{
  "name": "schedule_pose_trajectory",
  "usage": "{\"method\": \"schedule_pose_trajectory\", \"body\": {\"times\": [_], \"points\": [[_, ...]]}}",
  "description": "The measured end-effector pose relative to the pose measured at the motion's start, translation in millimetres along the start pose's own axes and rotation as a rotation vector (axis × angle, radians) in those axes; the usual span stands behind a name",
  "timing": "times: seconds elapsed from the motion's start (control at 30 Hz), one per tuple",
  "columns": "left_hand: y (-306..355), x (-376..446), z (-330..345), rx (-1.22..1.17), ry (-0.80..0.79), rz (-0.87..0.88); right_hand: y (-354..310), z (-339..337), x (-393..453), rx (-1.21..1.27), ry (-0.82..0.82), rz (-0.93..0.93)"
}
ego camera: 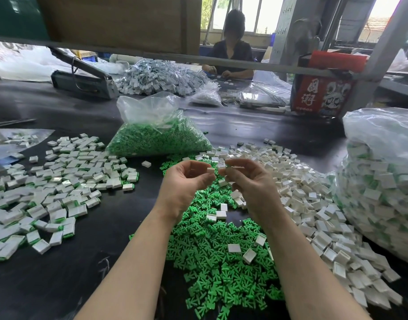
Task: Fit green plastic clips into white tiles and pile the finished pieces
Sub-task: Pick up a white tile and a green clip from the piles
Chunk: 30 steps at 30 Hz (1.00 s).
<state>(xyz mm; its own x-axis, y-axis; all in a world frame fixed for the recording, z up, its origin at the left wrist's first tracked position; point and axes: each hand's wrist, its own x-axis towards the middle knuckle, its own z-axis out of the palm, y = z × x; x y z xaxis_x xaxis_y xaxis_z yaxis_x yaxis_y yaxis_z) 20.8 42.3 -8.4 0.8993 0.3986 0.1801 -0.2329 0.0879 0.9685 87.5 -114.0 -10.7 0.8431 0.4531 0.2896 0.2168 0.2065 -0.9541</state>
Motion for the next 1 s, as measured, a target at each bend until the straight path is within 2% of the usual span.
{"method": "schedule_pose_trajectory", "body": {"times": [0.13,0.3,0.5,1.0], "points": [[2.8,-1.4,1.1,-0.03,0.004,0.016,-1.7,3.5,0.9,0.134,0.011,0.046],[3.8,-2.0,1.2,-0.007,-0.007,0.021,-4.4,5.0,1.8,0.184,0.011,0.057],[4.4,-4.3,3.4,0.052,-0.053,0.012,-4.9,7.0,0.1,0.133,0.022,0.032],[4.7,-4.8,4.8,-0.051,-0.042,0.009,-6.2,16.2,-3.8,-0.013,0.065,-0.029]]}}
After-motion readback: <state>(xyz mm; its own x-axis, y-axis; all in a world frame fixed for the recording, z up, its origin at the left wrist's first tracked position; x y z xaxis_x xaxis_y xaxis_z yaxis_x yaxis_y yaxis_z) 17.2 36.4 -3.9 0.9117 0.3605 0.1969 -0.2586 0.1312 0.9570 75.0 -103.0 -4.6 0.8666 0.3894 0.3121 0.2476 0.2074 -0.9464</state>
